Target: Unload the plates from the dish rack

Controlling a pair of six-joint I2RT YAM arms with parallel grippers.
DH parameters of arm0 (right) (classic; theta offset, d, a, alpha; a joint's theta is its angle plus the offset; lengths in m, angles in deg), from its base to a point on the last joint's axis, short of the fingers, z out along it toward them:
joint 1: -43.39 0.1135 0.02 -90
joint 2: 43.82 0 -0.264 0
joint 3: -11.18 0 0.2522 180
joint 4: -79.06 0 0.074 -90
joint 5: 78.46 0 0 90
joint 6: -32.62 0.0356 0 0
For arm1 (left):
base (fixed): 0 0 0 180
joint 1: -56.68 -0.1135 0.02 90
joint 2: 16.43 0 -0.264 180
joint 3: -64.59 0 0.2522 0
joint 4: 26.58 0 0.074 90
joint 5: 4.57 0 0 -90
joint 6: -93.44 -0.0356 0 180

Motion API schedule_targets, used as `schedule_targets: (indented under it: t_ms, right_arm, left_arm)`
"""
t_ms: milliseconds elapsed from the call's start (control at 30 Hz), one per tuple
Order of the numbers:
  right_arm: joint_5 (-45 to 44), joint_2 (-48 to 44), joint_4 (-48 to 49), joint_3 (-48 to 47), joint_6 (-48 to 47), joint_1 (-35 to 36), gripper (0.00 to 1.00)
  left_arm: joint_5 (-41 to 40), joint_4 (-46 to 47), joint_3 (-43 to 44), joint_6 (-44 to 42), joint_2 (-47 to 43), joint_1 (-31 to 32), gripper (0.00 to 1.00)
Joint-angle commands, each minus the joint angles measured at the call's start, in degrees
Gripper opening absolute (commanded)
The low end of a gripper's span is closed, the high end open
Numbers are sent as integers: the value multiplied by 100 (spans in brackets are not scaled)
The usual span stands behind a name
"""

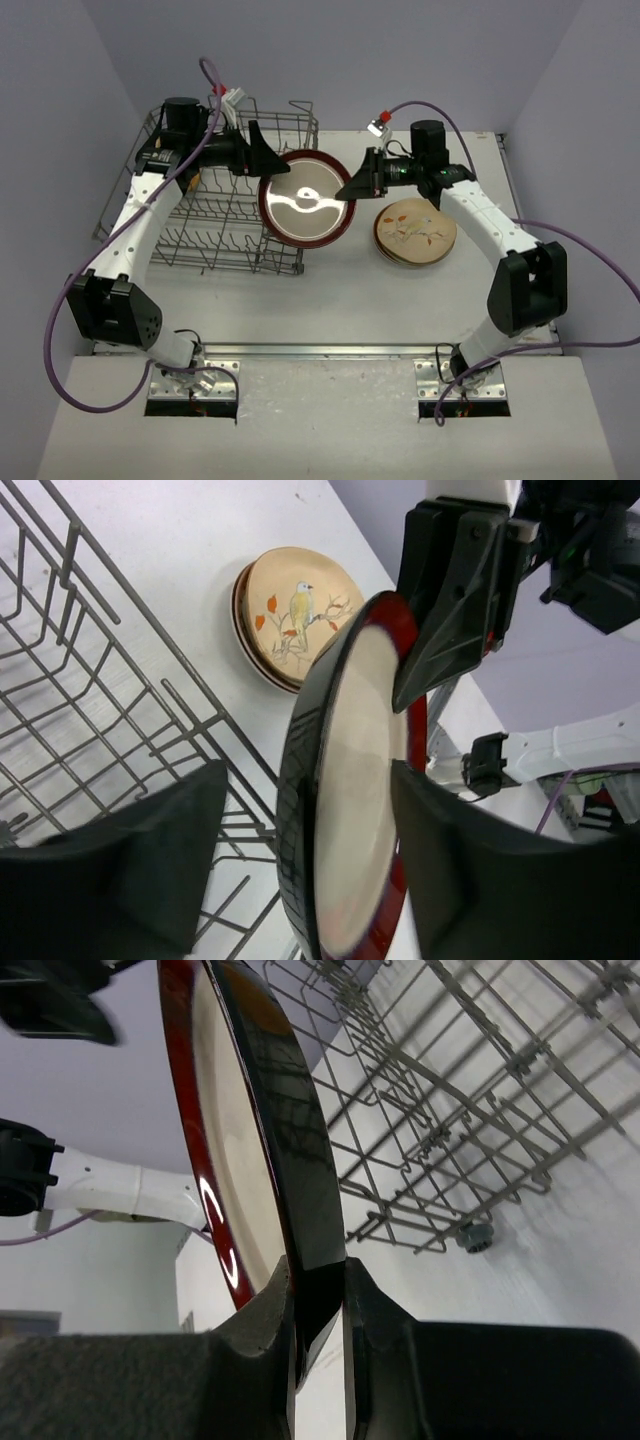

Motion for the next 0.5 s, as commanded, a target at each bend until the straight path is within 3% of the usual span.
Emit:
schedule_targets:
  t_ms: [0, 133, 200, 300, 467]
  right_arm:
    - [693, -608, 182, 425, 364, -1154, 0]
    - [1143, -975, -21, 947, 168, -2456, 0]
    - [1187, -1034, -638, 991, -182, -2903, 0]
    - [725, -904, -2101, 866, -1765, -3864, 0]
    - [-233, -608, -3221, 672, -2710, -4150, 0]
  left_arm:
    - [-454, 125, 670, -48, -43, -187, 100]
    - [-735, -45, 1042, -61, 1, -487, 100]
    - [-867, -101, 1153, -134, 25, -521, 100]
    - [-991, -285, 1325, -205, 96, -695, 100]
    - [-916, -219, 1286, -105, 127, -690, 100]
